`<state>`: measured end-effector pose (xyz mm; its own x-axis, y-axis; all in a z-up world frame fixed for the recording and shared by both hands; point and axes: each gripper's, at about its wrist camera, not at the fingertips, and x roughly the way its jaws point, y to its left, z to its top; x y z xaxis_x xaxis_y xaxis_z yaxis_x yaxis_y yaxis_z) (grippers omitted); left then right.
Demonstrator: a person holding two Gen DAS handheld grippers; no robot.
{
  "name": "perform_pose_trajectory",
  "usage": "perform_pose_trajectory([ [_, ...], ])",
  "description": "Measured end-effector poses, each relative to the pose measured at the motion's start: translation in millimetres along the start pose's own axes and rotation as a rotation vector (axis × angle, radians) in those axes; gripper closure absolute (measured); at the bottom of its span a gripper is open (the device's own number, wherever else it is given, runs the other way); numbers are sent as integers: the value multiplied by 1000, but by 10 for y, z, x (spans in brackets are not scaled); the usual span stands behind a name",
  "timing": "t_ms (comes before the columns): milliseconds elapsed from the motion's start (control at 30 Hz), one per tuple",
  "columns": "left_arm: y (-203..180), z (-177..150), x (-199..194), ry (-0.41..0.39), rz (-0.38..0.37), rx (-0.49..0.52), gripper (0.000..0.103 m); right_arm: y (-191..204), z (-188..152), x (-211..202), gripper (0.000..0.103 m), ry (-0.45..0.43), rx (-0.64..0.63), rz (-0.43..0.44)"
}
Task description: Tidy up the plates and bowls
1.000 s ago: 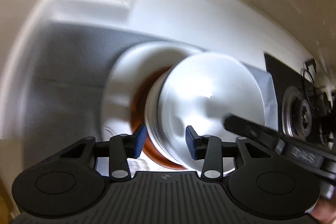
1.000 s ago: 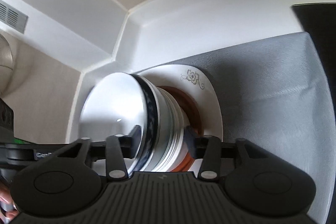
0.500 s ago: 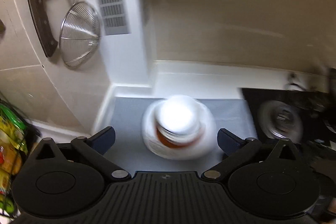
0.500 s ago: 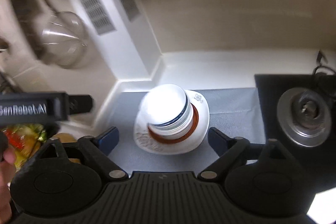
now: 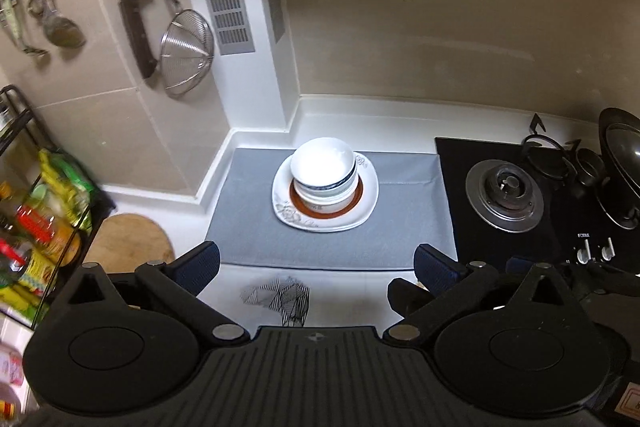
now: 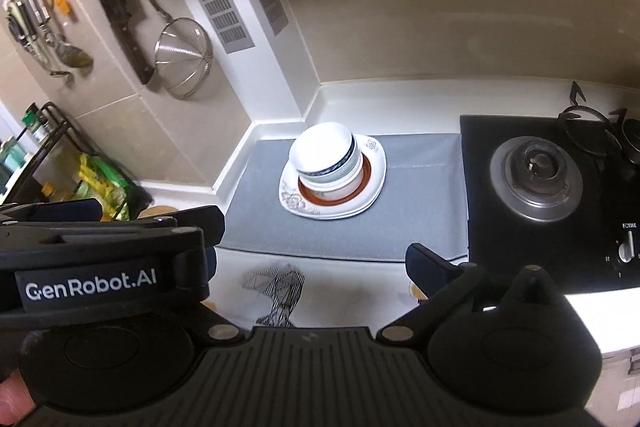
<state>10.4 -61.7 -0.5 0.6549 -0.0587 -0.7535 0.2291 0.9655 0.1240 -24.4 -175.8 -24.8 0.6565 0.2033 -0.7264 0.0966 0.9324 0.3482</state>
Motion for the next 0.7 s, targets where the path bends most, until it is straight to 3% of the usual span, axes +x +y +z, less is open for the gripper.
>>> perform_pose_trajectory([
  [700, -118, -285, -438, -43, 16, -22, 0, 35, -235, -427, 1, -37, -40, -6],
])
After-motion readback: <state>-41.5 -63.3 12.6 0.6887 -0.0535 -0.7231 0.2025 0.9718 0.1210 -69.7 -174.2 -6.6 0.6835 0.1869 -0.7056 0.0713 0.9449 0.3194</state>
